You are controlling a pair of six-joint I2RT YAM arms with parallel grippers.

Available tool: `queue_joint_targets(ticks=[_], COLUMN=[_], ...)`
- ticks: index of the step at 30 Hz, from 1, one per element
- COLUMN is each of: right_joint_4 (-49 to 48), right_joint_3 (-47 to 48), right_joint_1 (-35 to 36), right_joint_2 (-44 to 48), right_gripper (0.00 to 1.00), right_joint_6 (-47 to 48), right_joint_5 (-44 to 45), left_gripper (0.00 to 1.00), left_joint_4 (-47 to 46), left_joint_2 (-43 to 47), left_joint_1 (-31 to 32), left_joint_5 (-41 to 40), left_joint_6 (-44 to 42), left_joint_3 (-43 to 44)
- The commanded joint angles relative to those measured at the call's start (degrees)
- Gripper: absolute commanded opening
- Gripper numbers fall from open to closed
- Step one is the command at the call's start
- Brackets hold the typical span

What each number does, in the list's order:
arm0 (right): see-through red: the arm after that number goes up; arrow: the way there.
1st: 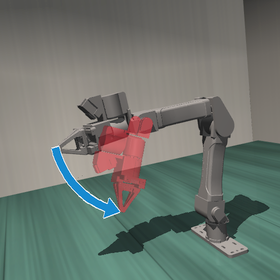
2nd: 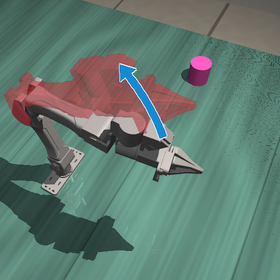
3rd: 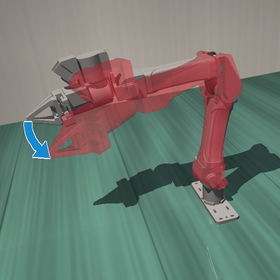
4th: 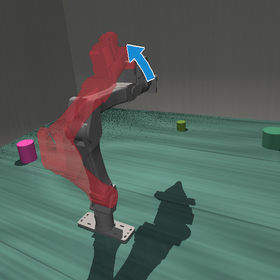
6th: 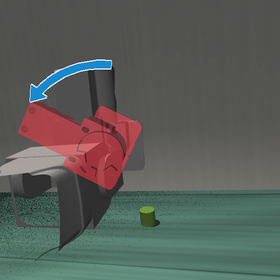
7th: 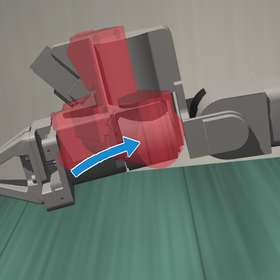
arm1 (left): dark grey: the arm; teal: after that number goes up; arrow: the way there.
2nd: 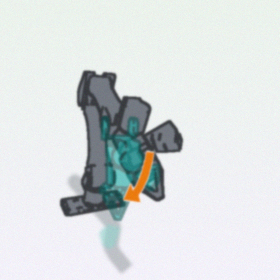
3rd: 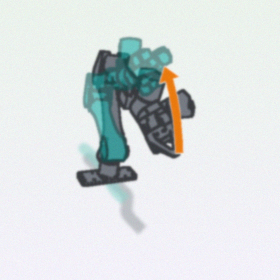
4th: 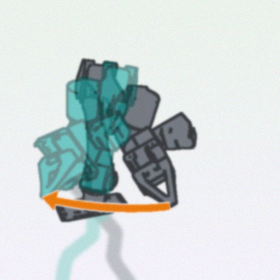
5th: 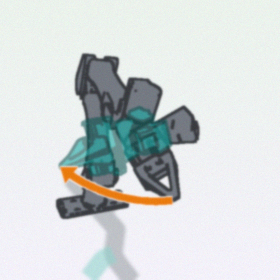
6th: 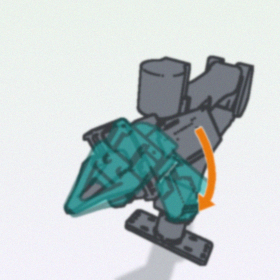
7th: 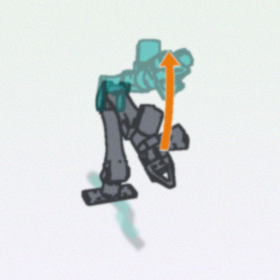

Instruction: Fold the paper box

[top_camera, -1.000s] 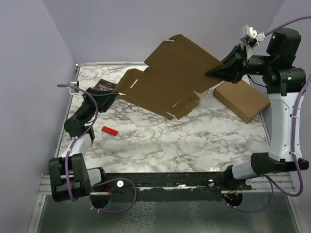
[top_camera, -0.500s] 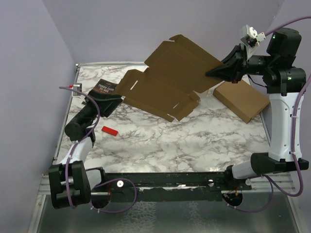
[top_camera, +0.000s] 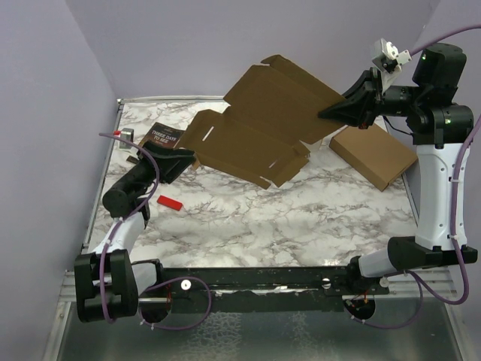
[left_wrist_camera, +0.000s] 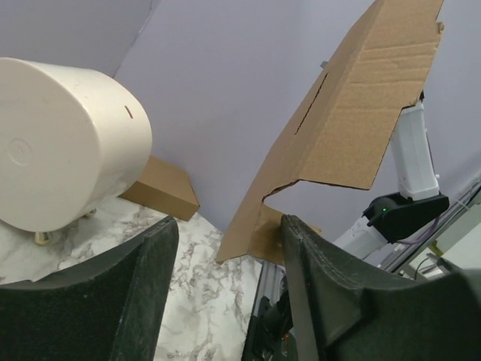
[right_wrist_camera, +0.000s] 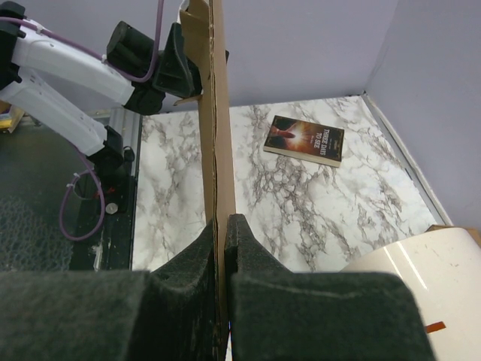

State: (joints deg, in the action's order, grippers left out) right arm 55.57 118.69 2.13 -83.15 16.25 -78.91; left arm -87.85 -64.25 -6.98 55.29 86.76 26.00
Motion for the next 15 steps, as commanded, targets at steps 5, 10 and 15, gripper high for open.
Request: queue_joint_targets(ticks=[5,10,15], right_joint_4=[-2.44,-3.00,-3.10], right_joint_3=[-0.47,-0.83,-1.08], right_joint_1=[-0.29,-0.29,-0.29], right_joint_2=[0.13,0.19,0.30], right_gripper=[0.01,0.01,0.01], right_joint_6=[-1.64,-2.19,-2.28], right_joint_5=[-1.76,-2.46,-2.39], left_gripper=[0.54,0.45,0.30], left_joint_4=[-14.63,-14.63,-14.63], left_joint_2=[-1.27,-2.04,-2.63], left_joint_1=[2.88,4.41,4.78], left_joint_5=[0.61,0.31,0.13], left_joint_6=[-1.96,-2.96,-3.50], left_joint_3=[1.37,1.23,1.16])
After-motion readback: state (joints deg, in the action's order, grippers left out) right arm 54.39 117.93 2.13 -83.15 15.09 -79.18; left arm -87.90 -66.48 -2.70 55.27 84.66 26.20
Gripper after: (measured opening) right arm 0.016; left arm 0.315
